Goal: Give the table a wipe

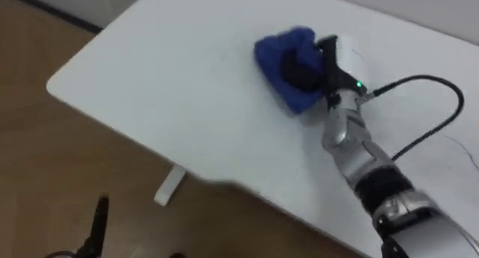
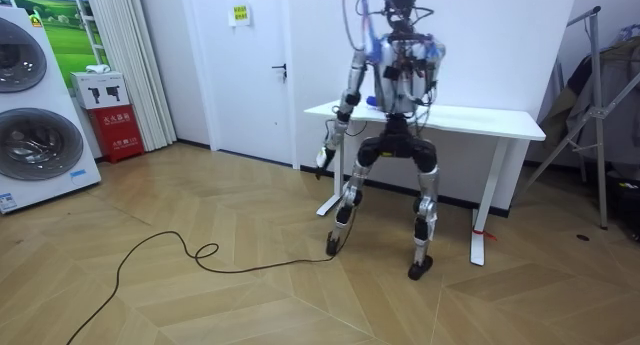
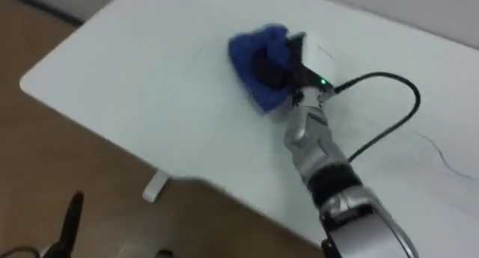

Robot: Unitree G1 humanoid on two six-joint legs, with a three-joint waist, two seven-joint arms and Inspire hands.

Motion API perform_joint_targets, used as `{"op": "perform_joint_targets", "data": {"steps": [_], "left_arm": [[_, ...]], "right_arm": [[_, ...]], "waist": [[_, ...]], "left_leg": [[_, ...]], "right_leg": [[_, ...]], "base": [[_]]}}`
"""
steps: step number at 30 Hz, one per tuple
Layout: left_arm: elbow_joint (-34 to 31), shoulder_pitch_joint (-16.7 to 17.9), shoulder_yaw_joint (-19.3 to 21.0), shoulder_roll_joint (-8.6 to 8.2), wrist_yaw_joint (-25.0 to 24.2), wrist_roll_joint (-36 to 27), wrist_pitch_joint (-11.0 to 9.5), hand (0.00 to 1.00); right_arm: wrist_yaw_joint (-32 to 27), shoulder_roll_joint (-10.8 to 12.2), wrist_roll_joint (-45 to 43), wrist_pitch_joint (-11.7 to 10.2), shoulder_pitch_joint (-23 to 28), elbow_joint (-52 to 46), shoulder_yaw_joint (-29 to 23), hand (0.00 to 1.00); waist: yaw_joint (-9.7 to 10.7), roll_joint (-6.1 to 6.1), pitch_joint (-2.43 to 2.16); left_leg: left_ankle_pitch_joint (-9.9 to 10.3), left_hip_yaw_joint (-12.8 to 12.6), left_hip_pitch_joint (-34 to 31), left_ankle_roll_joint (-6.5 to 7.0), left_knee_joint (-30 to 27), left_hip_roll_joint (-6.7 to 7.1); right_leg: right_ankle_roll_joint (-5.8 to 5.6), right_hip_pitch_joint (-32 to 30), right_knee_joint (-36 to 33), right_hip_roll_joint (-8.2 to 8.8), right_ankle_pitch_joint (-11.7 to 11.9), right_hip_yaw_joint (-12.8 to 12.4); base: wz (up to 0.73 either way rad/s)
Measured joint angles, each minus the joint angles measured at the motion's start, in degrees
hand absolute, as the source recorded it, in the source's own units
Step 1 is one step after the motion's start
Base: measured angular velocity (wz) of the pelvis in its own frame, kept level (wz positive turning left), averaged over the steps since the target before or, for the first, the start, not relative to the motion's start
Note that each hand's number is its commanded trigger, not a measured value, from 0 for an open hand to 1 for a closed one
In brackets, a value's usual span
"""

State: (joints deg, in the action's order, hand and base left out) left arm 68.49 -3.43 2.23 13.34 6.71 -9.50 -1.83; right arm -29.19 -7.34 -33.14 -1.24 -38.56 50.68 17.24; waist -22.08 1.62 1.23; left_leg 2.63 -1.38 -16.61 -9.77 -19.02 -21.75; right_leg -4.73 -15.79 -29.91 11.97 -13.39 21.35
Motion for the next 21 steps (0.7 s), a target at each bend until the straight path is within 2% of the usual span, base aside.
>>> {"op": "perform_joint_targets", "data": {"steps": [1, 2, 3, 4, 5, 6, 7, 8, 9, 10, 11, 13, 15, 17, 19, 21], "left_arm": [[-0.6, 2.2, 0.0, -0.02, -0.4, 0.0, 0.2, 0.0], [-1.8, 4.8, 0.0, -0.03, -0.8, 0.0, 0.5, 0.0], [-2.1, 6.9, 0.0, -0.09, -1.0, -0.4, 0.5, 0.0], [-2.2, 8.3, 0.0, -0.07, -1.1, -0.8, 0.6, 0.0], [-2.2, 10.5, 0.0, -0.03, -1.1, -1.0, 0.7, 0.0], [-2.2, 12.3, 0.2, 0.22, -1.1, -1.0, 0.7, 0.0], [-2.2, 13.0, 0.9, 0.21, -1.1, -0.9, 0.8, 0.0], [-2.4, 13.9, 2.9, 0.2, -1.1, -0.5, 0.8, 0.0], [-2.9, 14.5, 3.9, 0.31, -1.1, -0.1, 0.8, 0.0], [-4.1, 15.5, 5.2, 0.57, -1.0, 0.2, 0.7, 0.0], [-5.3, 16.5, 6.8, 0.4, -0.7, 0.3, 0.6, 0.0], [-6.5, 18.0, 7.5, 0.3, -0.5, 0.3, 0.5, 0.0], [-6.7, 18.3, 7.8, 0.03, 0.7, 0.1, 0.2, 0.0], [-6.9, 16.8, 8.2, -0.18, 2.4, 0.2, 0.0, 0.0], [-7.4, 14.6, 8.9, -0.87, 4.3, 0.3, 0.0, 0.0], [-7.4, 12.2, 7.8, -1.55, 5.5, 0.0, 0.0, 0.0]], "right_arm": [[0.4, -0.7, -0.1, 0.0, 2.3, 0.6, -1.4, 1.0], [1.1, -2.4, -0.7, 0.1, 5.9, 0.7, -2.8, 1.0], [0.4, -4.2, -0.5, -1.9, 10.5, -0.2, -5.2, 1.0], [-0.2, -5.0, -0.4, -2.6, 12.5, -1.1, -6.0, 1.0], [-1.1, -6.7, -0.4, -4.1, 16.3, -2.2, -7.7, 1.0], [-2.4, -7.6, -0.4, -5.4, 19.4, -2.4, -10.0, 1.0], [-2.8, -7.9, -0.4, -5.8, 20.9, -2.5, -11.3, 1.0], [-3.5, -8.8, -0.4, -7.0, 24.1, -3.0, -14.3, 1.0], [-3.9, -9.2, -0.3, -7.6, 25.7, -3.1, -15.7, 1.0], [-5.0, -10.1, 0.1, -8.6, 28.9, -3.4, -18.0, 1.0], [-6.1, -10.6, 0.0, -9.6, 30.9, -3.4, -20.1, 1.0], [-7.9, -11.0, -0.2, -10.8, 32.7, -3.4, -20.9, 1.0], [-10.7, -10.9, -0.7, -11.1, 33.7, -3.4, -21.0, 1.0], [-12.5, -9.9, -0.4, -10.9, 34.0, -3.4, -20.7, 1.0], [-12.7, -8.6, 0.7, -9.5, 33.3, -3.5, -20.3, 1.0], [-13.0, -8.0, 1.8, -7.6, 30.7, -3.4, -17.4, 1.0]], "waist": [[0.6, 0.19, -0.07], [1.9, 0.21, -0.06], [3.0, 0.22, -0.01], [4.2, 0.12, -0.02], [6.2, -0.03, 0.06], [8.1, -0.19, 0.21], [9.0, -0.11, 0.19], [11.0, -0.11, 0.04], [11.9, -0.12, -0.07], [12.6, -0.29, -0.26], [12.6, -0.75, -0.47], [12.5, -1.79, -1.21], [12.8, -2.66, -1.65], [12.3, -2.73, -1.79], [11.5, -2.43, -1.85], [10.9, -2.37, -1.82]], "left_leg": [[-2.3, -0.4, 0.0, 0.55, 0.1, -0.59], [-4.4, -0.7, -0.2, 1.04, 0.0, -0.73], [-5.8, -2.1, -0.4, 1.49, -0.9, -0.8], [-6.2, -3.2, -0.6, 1.69, -1.7, -0.78], [-6.3, -5.1, -0.9, 1.67, -3.6, -0.46], [-5.9, -7.0, -1.0, 1.83, -5.9, 0.3], [-5.0, -7.1, -1.2, 2.2, -7.3, 1.39], [-2.1, -7.1, -1.6, 3.32, -10.1, 4.0], [-0.5, -7.1, -1.4, 3.6, -10.8, 5.37], [2.4, -6.9, 0.5, 4.03, -10.5, 7.86], [4.5, -6.6, 2.5, 3.95, -9.2, 8.98], [5.9, -6.4, 4.5, 3.7, -6.9, 9.37], [6.9, -6.8, 7.5, 2.9, -3.2, 10.33], [7.7, -7.3, 9.2, 1.73, -0.1, 10.83], [7.5, -7.3, 9.7, 1.9, 0.8, 11.27], [7.5, -7.1, 11.0, 1.98, 2.4, 11.47]], "right_leg": [[0.71, 1.0, -1.3, -0.17, -2.2, 1.6], [1.2, 2.7, -1.9, -0.23, -3.8, 3.2], [1.42, 4.0, -2.1, -0.36, -5.0, 4.0], [1.51, 4.6, -2.1, -0.37, -5.3, 4.3], [1.59, 6.1, -1.4, -0.35, -5.6, 5.2], [1.61, 7.5, -0.2, -0.35, -5.7, 5.6], [1.61, 8.2, 0.6, -0.36, -5.6, 5.3], [1.6, 10.0, 2.6, -1.02, -5.4, 3.9], [1.55, 10.7, 3.6, -1.61, -5.3, 2.4], [1.4, 12.1, 5.4, -2.51, -5.0, 0.1], [1.17, 12.8, 6.7, -3.08, -4.3, -1.6], [0.65, 13.1, 9.0, -3.67, -2.9, -3.6], [-0.53, 14.1, 12.3, -3.62, -0.6, -5.5], [-1.26, 14.3, 13.9, -3.54, 0.6, -6.3], [-1.48, 14.1, 14.9, -3.4, 2.2, -6.3], [-1.34, 13.7, 15.3, -3.48, 3.2, -6.2]], "base": [[0.81], [0.91], [0.75], [0.55], [0.42], [0.36], [0.44], [0.45], [0.48], [0.09], [-0.15], [-0.53], [-0.53], [-0.31], [-0.41], [-0.49]]}}
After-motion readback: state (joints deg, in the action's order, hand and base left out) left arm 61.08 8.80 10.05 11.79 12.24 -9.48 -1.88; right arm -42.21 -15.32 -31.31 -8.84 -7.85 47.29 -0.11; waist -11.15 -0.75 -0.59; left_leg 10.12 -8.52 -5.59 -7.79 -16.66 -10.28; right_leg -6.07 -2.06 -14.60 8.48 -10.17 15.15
